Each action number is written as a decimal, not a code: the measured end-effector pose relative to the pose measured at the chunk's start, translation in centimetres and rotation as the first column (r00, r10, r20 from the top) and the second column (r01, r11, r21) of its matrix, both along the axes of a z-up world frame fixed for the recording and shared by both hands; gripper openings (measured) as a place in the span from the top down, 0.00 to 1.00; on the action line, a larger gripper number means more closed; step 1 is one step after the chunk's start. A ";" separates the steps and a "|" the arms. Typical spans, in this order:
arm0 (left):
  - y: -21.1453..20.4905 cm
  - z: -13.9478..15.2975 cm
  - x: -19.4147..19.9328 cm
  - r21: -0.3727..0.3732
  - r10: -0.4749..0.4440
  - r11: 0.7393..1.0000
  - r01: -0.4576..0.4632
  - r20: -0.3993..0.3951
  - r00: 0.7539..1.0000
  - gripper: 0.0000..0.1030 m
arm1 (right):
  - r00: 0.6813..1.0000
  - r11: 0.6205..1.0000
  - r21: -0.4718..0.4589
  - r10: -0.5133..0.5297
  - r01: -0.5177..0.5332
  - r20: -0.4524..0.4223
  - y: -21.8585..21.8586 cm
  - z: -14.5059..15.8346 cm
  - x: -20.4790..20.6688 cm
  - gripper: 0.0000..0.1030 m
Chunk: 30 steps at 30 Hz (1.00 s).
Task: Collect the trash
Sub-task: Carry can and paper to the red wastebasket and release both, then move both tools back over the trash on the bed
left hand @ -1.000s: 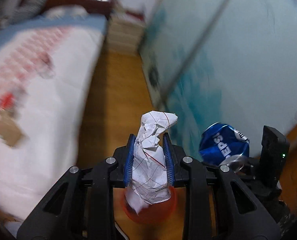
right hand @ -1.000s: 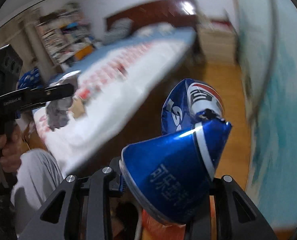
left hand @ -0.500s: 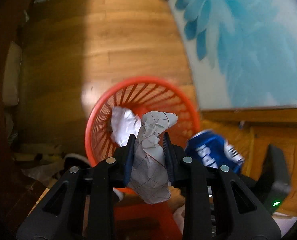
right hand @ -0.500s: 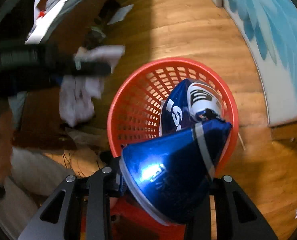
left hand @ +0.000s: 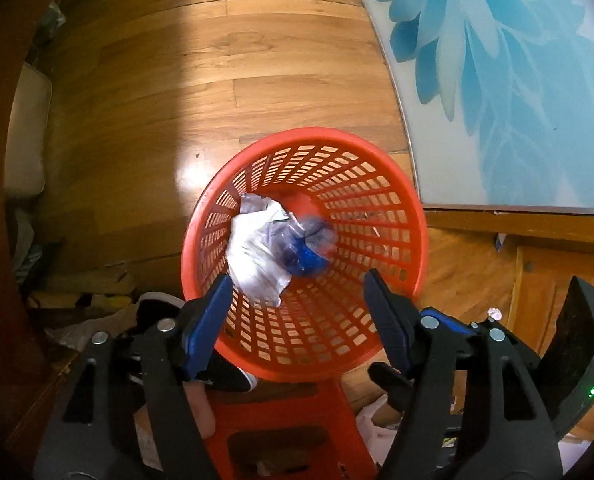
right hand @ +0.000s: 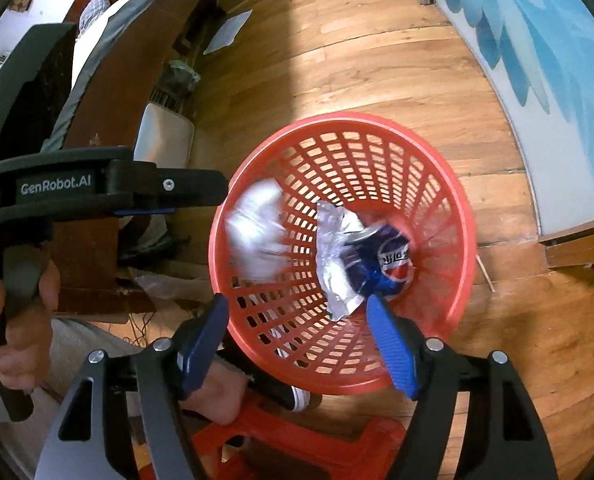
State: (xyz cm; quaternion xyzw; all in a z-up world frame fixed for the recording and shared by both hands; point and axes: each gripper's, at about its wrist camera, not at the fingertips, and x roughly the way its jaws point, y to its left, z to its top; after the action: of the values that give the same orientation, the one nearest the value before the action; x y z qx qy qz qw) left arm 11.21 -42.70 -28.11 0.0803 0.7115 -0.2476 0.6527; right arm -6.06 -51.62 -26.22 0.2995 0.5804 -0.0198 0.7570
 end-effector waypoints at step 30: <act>38.3 27.7 -6.6 -0.388 0.627 0.777 -0.495 0.535 0.566 0.26 | 0.671 0.777 -0.402 0.625 -0.485 0.398 28.3 25.3 23.8 0.16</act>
State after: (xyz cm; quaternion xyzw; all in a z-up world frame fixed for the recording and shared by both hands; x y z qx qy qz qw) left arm 4.62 -4.44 -0.44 -0.1358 0.4056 -0.0513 0.9024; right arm 17.72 -23.32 -0.96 -0.0022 0.4138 0.2170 0.8841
